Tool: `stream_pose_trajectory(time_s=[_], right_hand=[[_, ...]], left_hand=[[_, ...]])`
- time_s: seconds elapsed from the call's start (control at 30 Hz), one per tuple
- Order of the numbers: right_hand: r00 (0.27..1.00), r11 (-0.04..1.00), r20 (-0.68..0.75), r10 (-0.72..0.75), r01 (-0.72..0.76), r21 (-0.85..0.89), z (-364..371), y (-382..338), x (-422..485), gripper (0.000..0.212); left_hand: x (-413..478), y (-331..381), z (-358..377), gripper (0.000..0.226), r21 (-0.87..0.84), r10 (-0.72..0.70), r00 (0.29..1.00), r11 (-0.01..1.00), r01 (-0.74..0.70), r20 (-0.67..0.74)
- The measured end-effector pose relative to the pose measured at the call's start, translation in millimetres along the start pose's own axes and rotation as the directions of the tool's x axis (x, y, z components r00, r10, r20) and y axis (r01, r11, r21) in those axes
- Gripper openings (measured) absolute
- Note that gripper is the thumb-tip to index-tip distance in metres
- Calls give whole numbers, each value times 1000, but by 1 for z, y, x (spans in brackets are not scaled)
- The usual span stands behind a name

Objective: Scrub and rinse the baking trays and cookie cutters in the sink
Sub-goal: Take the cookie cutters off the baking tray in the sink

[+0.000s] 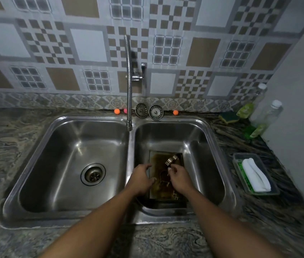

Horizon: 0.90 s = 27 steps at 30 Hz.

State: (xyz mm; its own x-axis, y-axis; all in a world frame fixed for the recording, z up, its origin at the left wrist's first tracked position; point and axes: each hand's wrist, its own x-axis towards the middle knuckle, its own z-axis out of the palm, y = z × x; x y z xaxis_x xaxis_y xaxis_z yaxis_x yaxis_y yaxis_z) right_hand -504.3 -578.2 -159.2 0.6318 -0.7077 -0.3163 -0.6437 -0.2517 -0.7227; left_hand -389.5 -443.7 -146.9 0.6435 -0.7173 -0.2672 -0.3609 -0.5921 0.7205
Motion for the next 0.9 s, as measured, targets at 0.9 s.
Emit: stream_pose_trajectory(time_s=[0.9], right_hand=[[974, 914, 129, 186, -123, -386, 21, 78, 39, 115]], left_hand=[[106, 7, 68, 100, 594, 106, 900, 718, -364, 424]])
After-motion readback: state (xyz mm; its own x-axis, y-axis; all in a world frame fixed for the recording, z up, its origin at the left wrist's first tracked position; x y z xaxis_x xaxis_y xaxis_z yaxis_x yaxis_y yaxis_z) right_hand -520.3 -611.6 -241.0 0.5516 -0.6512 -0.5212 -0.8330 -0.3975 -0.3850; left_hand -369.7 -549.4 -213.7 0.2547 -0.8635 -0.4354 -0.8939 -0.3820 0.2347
